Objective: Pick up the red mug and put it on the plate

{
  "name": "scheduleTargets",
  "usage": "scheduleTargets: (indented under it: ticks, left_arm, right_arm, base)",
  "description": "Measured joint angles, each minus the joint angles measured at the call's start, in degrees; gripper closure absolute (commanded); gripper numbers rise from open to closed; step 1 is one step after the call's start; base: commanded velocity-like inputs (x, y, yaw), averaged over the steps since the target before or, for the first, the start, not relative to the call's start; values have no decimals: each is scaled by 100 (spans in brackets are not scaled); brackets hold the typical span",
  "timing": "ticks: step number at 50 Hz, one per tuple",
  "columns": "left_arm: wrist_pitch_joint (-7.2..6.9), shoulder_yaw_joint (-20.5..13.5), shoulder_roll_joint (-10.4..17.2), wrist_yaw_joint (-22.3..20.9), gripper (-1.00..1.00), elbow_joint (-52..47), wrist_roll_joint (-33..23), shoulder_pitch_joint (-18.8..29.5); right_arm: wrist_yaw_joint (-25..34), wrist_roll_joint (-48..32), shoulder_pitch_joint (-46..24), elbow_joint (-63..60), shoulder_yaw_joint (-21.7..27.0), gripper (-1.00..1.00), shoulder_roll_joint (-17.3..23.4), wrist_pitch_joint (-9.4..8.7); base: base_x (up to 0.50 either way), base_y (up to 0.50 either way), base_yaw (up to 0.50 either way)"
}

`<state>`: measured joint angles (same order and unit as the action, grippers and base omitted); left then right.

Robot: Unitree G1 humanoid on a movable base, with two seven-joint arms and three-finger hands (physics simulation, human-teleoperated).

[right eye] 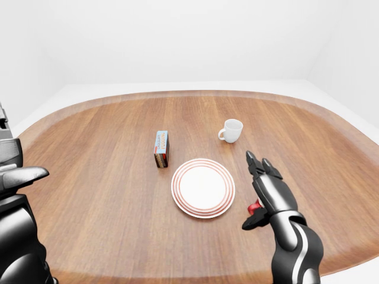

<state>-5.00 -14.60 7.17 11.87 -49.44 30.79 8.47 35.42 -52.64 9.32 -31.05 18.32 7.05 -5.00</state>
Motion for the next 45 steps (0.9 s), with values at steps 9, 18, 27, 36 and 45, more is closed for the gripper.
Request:
scheduleTargets:
  ticks: [9,18,27,36,45]
  left_arm:
    - [0,7,1,4,-100,10,-5,1]
    - [0,4,0,3,-100,12,-4,1]
    - [0,-1,3,6,-100,21,3,4]
    - [0,1,3,6,-100,19,3,1]
    - [0,-4,4,5,-100,23,7,-1]
  right_arm:
    - [458,-459,-103,72,157,-100,92,0]
    - [458,-810,-173,218,223,-100,128,0]
    - [458,-1055,-233,521,158,-100,156,0]
    - [458,-1001,-301,965,144,-100,213,0]
    - [458,-901,-430,1396,43,-100,341,0]
  base:
    - [0,0,0]
    - [0,0,0]
    - [0,0,0]
    - [0,0,0]
    - [0,0,0]
